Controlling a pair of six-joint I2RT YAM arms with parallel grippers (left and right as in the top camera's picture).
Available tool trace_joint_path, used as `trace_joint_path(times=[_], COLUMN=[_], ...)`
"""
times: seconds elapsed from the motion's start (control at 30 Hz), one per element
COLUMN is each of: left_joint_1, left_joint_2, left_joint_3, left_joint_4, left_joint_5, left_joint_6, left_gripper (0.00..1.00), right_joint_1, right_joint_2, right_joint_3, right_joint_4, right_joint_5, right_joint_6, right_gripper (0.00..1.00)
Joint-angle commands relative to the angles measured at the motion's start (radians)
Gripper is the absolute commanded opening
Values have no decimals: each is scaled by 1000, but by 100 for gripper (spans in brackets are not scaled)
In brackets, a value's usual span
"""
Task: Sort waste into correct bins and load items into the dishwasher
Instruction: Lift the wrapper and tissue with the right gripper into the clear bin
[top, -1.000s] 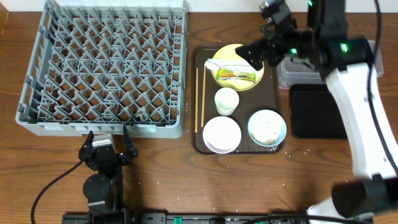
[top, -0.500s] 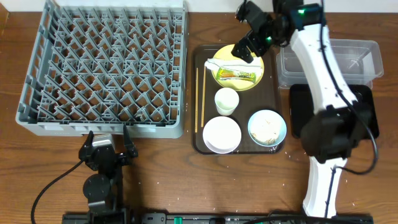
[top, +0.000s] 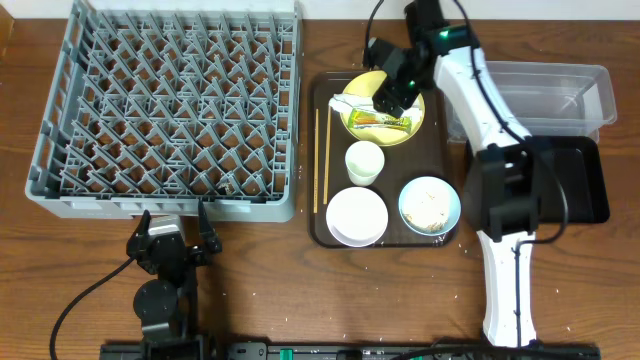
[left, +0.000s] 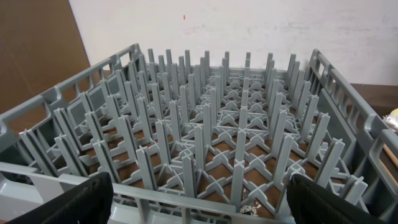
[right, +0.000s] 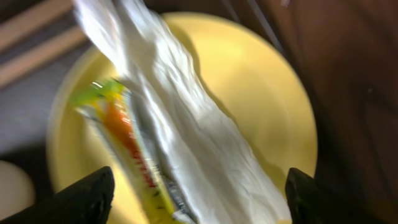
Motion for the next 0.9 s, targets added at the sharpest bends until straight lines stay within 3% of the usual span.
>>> trace_joint_path(times=[0.0, 0.23, 0.3, 0.53, 0.63, 0.87], left_joint_1=[3, 3, 3, 3, 3, 3], left_joint_2=[0, 0, 1, 7, 7, 7], left_joint_3=[-30, -30, -30, -30, -30, -30], left_joint_4=[-18, -18, -18, -18, -18, -18], left_joint_5=[-9, -9, -9, -9, -9, -9], left_joint_6=[6, 6, 6, 6, 6, 6], left_gripper=[91, 90, 91, 90, 90, 90], right_joint_1=[29, 37, 37, 36, 36, 36], right_joint_2=[51, 85, 85, 85, 85, 63], right_joint_3=[23, 14, 14, 8, 8, 29], right_joint_4=[8, -9, -14, -34, -22, 11], right_joint_5=[116, 124, 122, 120, 120, 120], right_joint_6=[-29, -35, -34, 55, 113, 295], right_gripper=[80, 73, 66, 15, 2, 1])
